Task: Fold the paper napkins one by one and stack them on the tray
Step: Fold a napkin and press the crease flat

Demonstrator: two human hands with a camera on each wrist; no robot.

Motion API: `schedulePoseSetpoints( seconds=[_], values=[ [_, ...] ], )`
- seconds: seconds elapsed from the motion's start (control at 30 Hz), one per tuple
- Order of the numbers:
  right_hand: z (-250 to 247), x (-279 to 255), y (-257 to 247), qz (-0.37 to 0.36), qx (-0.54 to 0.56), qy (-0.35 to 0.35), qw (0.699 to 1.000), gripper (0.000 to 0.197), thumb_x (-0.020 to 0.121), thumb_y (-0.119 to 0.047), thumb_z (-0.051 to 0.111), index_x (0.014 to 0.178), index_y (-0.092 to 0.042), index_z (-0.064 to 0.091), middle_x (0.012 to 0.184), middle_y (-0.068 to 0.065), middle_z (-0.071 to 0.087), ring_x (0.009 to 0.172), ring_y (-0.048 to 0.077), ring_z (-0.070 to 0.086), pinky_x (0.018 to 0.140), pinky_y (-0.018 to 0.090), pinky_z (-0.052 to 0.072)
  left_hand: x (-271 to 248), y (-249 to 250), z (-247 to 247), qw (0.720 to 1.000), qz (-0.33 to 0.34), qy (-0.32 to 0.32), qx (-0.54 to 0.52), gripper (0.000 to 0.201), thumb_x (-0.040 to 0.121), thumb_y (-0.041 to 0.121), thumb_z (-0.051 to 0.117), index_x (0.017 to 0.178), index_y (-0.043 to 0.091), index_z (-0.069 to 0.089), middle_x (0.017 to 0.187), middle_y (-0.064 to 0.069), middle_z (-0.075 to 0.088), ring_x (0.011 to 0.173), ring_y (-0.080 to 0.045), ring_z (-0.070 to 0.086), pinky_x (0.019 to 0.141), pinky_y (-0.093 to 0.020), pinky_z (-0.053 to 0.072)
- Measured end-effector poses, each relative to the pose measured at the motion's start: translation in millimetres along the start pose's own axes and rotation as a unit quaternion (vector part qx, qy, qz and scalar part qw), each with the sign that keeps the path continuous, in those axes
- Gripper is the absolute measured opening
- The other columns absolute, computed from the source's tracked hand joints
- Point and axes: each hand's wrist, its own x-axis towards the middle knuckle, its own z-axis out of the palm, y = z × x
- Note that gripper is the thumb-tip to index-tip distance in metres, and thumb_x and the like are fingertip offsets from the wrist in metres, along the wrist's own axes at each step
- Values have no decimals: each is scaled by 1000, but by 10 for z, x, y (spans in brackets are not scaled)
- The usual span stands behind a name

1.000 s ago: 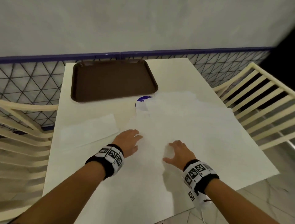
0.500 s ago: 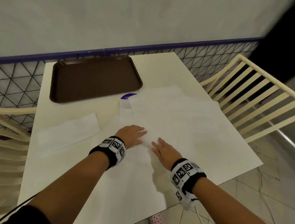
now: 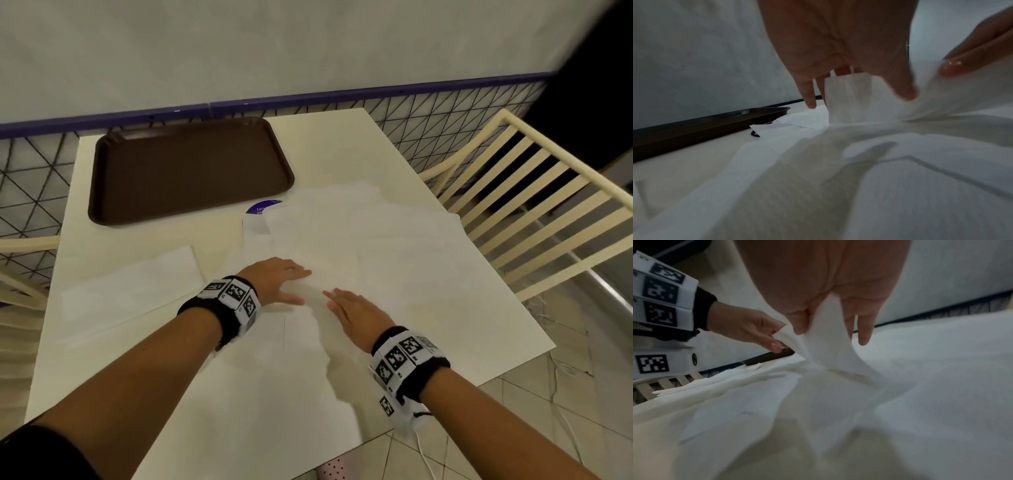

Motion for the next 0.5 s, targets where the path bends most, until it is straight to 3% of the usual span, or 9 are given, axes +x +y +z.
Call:
schedulePoseSetpoints(
  seconds=[0.1, 0.2, 0.33, 0.43, 0.47, 0.5],
  values=[
    [-263, 11, -68, -8, -63, 82, 995, 44, 104, -30, 20, 145, -21, 30, 151, 1, 35, 138, 17, 35, 114, 28, 20, 41, 25, -110, 995, -5, 95, 15, 37, 96, 32, 45, 129, 19, 55, 140, 5, 49, 131, -11, 40, 109, -20, 20],
    [-489, 13, -165, -24, -108, 148, 983, 42, 103, -30, 24, 141, -19, 38, 143, 2, 46, 129, 22, 46, 109, 28, 27, -44, 43, -255, 986, -30, 162, -13, 36, 96, 30, 46, 125, 13, 59, 134, 0, 55, 129, -14, 43, 109, -23, 24],
    [-398, 76, -287, -76, -134, 62, 986, 43, 101, -32, 33, 143, -24, 34, 150, -4, 35, 137, 16, 34, 113, 25, 19, -541, 6, -175, 982, -73, 168, -32, 35, 94, 29, 50, 123, 12, 58, 132, -2, 54, 125, -17, 46, 103, -25, 33],
    [-106, 195, -367, -125, -120, -16, 985, 38, 101, -24, 35, 138, -24, 44, 150, -4, 35, 139, 13, 32, 113, 24, 18, -986, -95, 186, 983, -119, 122, -67, 18, 92, 24, 53, 101, 10, 60, 131, 2, 56, 120, -15, 52, 100, -25, 39],
    [-12, 211, -412, -134, -113, -36, 984, 37, 101, -22, 34, 136, -22, 47, 149, -3, 37, 138, 14, 33, 112, 24, 20, -1138, -130, 307, 982, -136, 100, -85, 7, 92, 23, 53, 90, 16, 56, 132, 2, 57, 119, -14, 53, 98, -24, 41],
    [74, 222, -466, -143, -109, -55, 982, 36, 101, -21, 34, 135, -20, 49, 148, -2, 38, 138, 15, 34, 112, 25, 22, -1280, -155, 409, 979, -152, 87, -107, 13, 91, 21, 53, 80, 23, 48, 132, 2, 57, 119, -13, 55, 95, -23, 41]
  ],
)
